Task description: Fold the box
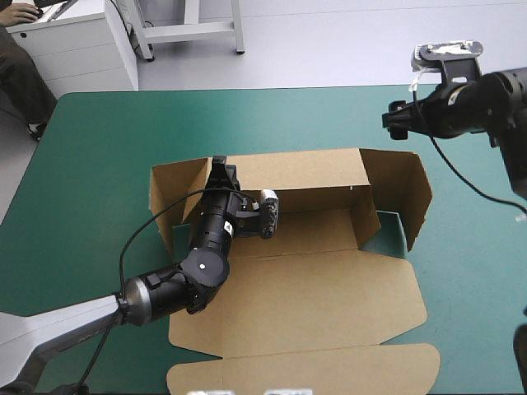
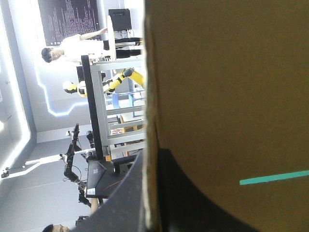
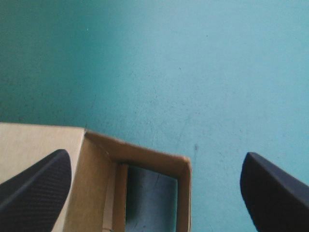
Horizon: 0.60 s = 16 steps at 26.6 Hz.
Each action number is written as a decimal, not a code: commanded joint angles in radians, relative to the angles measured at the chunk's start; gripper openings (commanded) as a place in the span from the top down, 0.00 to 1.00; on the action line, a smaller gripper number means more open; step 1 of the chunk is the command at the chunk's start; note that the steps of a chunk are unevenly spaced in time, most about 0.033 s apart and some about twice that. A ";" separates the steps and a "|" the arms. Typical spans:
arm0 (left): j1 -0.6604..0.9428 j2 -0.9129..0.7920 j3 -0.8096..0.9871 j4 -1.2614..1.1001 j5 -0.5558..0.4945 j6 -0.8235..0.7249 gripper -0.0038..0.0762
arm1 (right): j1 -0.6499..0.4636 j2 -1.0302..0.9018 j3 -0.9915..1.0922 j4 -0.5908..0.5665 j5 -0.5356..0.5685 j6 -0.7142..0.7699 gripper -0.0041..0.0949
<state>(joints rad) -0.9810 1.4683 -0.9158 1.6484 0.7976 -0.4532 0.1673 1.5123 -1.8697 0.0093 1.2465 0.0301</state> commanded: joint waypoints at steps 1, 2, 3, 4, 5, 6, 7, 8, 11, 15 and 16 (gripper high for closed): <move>-0.005 -0.034 -0.024 0.051 0.030 -0.010 0.96 | -0.110 0.106 -0.138 0.142 0.007 -0.056 0.08; -0.005 -0.034 -0.024 0.051 0.030 -0.010 0.96 | -0.148 0.147 -0.166 0.211 0.007 -0.071 0.08; -0.005 -0.034 -0.024 0.051 0.030 -0.010 0.96 | -0.178 0.182 -0.179 0.256 0.007 -0.081 0.08; -0.005 -0.034 -0.024 0.051 0.030 -0.010 0.96 | -0.204 0.216 -0.179 0.283 0.007 -0.091 0.08; -0.005 -0.034 -0.024 0.051 0.030 -0.010 0.96 | -0.213 0.231 -0.179 0.287 0.007 -0.096 0.08; -0.005 -0.034 -0.024 0.051 0.030 -0.010 0.96 | -0.222 0.252 -0.177 0.287 0.007 -0.104 0.08; -0.005 -0.034 -0.024 0.051 0.030 -0.010 0.96 | -0.228 0.264 -0.172 0.287 0.007 -0.111 0.08; -0.005 -0.034 -0.024 0.051 0.030 -0.010 0.96 | -0.233 0.273 -0.171 0.290 0.007 -0.117 0.08; -0.005 -0.034 -0.024 0.051 0.030 -0.010 0.96 | -0.233 0.285 -0.149 0.290 0.007 -0.136 0.08; -0.005 -0.034 -0.024 0.051 0.030 -0.010 0.96 | -0.233 0.285 -0.101 0.291 0.007 -0.160 0.08; -0.005 -0.034 -0.024 0.051 0.030 -0.010 0.96 | -0.233 0.285 -0.092 0.285 0.007 -0.160 0.08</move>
<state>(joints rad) -0.9810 1.4683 -0.9158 1.6484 0.7965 -0.4532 -0.0591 1.8490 -1.9597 0.2792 1.2446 -0.1092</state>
